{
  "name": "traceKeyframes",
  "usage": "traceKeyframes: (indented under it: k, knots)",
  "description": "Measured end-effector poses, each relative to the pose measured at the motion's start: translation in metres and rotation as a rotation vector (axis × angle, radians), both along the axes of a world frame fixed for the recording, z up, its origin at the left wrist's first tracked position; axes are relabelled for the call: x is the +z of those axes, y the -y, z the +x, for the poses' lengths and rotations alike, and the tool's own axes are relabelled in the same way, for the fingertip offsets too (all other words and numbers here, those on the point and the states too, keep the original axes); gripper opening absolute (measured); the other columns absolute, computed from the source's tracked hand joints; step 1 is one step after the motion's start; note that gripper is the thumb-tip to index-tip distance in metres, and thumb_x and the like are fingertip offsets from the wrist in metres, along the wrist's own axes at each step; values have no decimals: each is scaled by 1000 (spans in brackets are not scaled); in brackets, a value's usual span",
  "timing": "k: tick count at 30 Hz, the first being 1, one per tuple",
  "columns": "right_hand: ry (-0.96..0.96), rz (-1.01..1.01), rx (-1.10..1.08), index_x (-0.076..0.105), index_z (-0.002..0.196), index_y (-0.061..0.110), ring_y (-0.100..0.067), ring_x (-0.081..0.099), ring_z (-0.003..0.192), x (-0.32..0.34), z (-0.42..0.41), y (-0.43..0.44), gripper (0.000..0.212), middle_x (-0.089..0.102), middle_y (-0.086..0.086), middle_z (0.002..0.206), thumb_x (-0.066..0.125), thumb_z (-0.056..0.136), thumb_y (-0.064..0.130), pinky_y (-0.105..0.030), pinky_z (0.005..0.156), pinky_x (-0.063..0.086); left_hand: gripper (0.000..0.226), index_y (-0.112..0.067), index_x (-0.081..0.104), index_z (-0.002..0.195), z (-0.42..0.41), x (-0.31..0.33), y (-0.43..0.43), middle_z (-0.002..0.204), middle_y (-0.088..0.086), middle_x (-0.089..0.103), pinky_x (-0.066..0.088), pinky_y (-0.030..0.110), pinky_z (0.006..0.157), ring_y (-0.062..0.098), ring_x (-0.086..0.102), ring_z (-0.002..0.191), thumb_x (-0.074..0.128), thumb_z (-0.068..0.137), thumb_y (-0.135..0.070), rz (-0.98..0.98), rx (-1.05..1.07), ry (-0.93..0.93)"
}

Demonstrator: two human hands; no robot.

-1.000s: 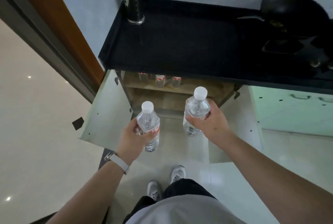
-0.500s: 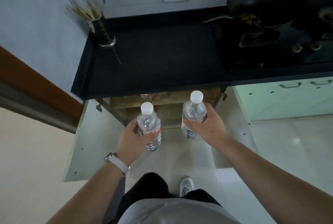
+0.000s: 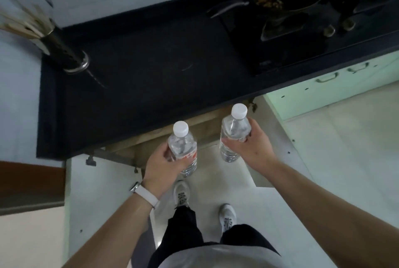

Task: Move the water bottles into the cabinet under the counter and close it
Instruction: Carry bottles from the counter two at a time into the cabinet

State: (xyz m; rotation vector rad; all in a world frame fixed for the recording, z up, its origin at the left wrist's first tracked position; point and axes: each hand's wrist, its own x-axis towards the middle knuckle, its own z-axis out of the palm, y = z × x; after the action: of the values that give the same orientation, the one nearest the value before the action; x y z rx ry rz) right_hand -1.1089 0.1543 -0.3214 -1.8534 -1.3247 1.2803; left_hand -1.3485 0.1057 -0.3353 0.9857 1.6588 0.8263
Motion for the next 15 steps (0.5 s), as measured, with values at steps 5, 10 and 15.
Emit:
traceKeyframes:
  k: [5, 10, 15]
  knots:
    - [-1, -30, -67, 46, 121, 42, -4, 63, 97, -20, -17, -13, 64, 64, 20, 106, 85, 71, 41, -31, 84, 53, 56, -33, 67, 119, -21, -21, -26, 111, -21, 72, 52, 31, 97, 1, 66, 107, 91, 70, -20, -29, -130, 15]
    - [-26, -19, -108, 46, 131, 38, -8, 63, 101, -41, -21, -20, 71, 63, 19, 112, 85, 71, 42, -31, 87, 52, 56, -39, 66, 116, -21, -42, -42, 112, -19, 72, 53, 43, 100, 5, 67, 108, 92, 67, -29, -54, -192, -24]
    - [-36, -25, -68, 49, 131, 37, -7, 66, 102, -99, -10, -36, 74, 66, 17, 113, 86, 68, 46, -33, 87, 55, 50, -42, 64, 105, -3, -92, -43, 102, -32, 71, 50, 19, 87, -7, 66, 99, 91, 70, -18, -66, -196, 3]
